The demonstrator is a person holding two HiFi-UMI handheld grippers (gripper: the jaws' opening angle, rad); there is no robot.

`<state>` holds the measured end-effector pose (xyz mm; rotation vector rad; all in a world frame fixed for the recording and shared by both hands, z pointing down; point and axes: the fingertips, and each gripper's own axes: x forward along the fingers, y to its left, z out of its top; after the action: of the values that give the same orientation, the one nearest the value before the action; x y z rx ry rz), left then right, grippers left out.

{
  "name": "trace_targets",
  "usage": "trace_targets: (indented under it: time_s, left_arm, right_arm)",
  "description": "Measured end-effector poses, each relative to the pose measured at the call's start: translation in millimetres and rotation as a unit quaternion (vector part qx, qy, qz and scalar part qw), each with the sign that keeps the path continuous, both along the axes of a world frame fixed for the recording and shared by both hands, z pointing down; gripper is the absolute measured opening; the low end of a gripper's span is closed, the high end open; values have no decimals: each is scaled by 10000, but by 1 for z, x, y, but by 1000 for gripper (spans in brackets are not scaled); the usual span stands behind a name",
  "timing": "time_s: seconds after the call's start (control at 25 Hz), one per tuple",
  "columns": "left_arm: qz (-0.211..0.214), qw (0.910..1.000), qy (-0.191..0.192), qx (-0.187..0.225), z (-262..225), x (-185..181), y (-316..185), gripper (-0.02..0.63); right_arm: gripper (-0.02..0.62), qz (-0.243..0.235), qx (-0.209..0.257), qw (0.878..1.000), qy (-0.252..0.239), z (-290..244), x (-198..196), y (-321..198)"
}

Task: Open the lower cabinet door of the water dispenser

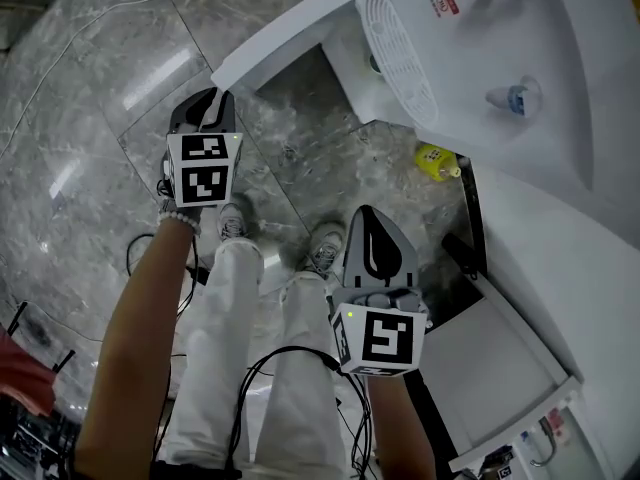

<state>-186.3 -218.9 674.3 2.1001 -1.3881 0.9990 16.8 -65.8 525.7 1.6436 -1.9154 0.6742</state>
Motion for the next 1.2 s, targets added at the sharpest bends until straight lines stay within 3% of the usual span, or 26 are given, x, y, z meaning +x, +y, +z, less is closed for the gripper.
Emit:
trace_targets:
  time_s: [0.2, 0.72, 1.2]
  left_arm:
    - [-142, 9997, 182, -56, 2, -16, -21, 81]
    - [-222, 9997, 107, 31, 4, -43, -67, 75]
    - [-140, 9996, 206, 105, -2, -46, -66, 73]
  right_arm:
    - [5, -3, -65, 10000, 74, 3, -11, -7]
    - [5, 156, -187, 9994, 233, 8, -18, -16]
    - [5, 171, -253, 9993, 215, 14, -21, -18]
